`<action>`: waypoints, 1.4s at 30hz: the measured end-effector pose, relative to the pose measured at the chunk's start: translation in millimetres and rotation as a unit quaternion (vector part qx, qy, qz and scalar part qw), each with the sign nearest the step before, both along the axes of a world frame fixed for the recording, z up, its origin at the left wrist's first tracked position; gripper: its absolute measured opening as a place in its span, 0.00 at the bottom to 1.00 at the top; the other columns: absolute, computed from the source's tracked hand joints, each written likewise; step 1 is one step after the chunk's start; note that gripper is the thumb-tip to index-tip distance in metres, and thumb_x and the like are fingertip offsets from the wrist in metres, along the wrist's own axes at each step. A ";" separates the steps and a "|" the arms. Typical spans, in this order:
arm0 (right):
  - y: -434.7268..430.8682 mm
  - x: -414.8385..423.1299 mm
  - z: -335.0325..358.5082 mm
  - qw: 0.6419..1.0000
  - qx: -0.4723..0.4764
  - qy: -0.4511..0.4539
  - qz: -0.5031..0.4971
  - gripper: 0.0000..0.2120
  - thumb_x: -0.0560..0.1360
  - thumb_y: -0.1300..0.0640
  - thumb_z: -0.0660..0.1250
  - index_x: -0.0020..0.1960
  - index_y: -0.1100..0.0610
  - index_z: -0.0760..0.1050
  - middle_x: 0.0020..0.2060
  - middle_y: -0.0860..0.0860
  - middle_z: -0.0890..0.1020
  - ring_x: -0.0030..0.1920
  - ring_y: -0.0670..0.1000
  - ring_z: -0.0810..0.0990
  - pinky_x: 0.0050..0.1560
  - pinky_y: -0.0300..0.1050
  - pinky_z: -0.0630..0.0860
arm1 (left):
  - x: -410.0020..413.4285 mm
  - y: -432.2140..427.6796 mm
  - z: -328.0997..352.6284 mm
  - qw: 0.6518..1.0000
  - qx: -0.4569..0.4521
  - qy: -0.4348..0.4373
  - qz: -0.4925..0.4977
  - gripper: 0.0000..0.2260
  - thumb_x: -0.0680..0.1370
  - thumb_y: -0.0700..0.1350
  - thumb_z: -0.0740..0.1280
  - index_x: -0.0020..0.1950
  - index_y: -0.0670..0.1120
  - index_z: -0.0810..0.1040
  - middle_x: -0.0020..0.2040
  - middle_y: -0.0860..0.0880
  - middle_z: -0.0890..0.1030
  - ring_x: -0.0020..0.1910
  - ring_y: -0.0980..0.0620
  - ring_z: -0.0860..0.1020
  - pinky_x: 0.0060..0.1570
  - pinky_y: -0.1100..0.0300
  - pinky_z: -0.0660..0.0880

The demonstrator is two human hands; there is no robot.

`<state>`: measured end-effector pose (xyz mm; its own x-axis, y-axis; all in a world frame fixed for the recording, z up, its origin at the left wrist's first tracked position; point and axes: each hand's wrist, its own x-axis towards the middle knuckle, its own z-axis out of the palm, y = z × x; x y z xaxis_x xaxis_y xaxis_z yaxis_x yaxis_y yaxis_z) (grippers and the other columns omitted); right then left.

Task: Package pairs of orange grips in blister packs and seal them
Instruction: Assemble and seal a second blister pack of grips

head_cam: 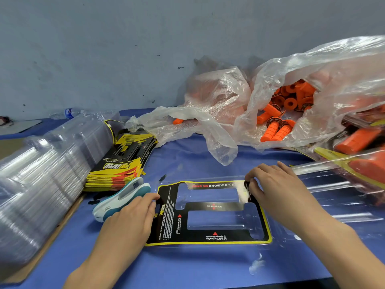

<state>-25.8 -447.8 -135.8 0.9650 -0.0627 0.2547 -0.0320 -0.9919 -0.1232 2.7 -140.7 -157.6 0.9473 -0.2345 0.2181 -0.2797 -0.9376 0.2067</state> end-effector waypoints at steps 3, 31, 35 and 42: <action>-0.3 -0.3 0.4 1.000 0.003 -0.008 -0.001 0.12 0.82 0.51 0.51 0.56 0.44 0.73 0.53 0.42 0.77 0.55 0.47 0.73 0.74 0.46 0.53 | 0.4 -1.1 -0.7 1.000 -0.003 -0.012 0.001 0.13 0.83 0.56 0.50 0.65 0.63 0.67 0.58 0.62 0.75 0.56 0.51 0.79 0.48 0.49 0.77; 4.3 -1.7 -0.3 1.000 -0.004 0.001 -0.002 0.13 0.82 0.49 0.50 0.58 0.43 0.73 0.54 0.41 0.77 0.59 0.47 0.73 0.74 0.46 0.51 | 23.3 -38.5 -2.3 0.987 0.000 -0.075 -0.145 0.25 0.81 0.60 0.44 0.68 0.57 0.74 0.57 0.56 0.72 0.57 0.52 0.72 0.56 0.54 0.69; 3.8 -0.8 -0.5 1.000 -0.008 0.006 -0.006 0.14 0.82 0.48 0.49 0.58 0.43 0.73 0.54 0.41 0.77 0.59 0.47 0.73 0.74 0.45 0.51 | 24.5 -37.4 -2.5 0.987 0.000 -0.072 -0.143 0.26 0.81 0.60 0.43 0.67 0.56 0.75 0.57 0.55 0.72 0.57 0.52 0.72 0.57 0.53 0.69; 3.6 -1.4 0.1 1.000 -0.003 0.004 -0.010 0.14 0.83 0.49 0.50 0.58 0.44 0.73 0.54 0.42 0.77 0.57 0.47 0.73 0.74 0.45 0.52 | 25.7 -32.0 -4.5 0.980 -0.119 -0.027 -0.154 0.21 0.82 0.60 0.47 0.67 0.57 0.72 0.61 0.62 0.69 0.61 0.60 0.70 0.58 0.61 0.68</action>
<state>-27.2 -444.2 -135.7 0.9657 -0.0803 0.2468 -0.0529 -0.9918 -0.1161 28.4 -172.7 -162.1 0.8248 -0.4447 0.3492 -0.5592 -0.7335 0.3865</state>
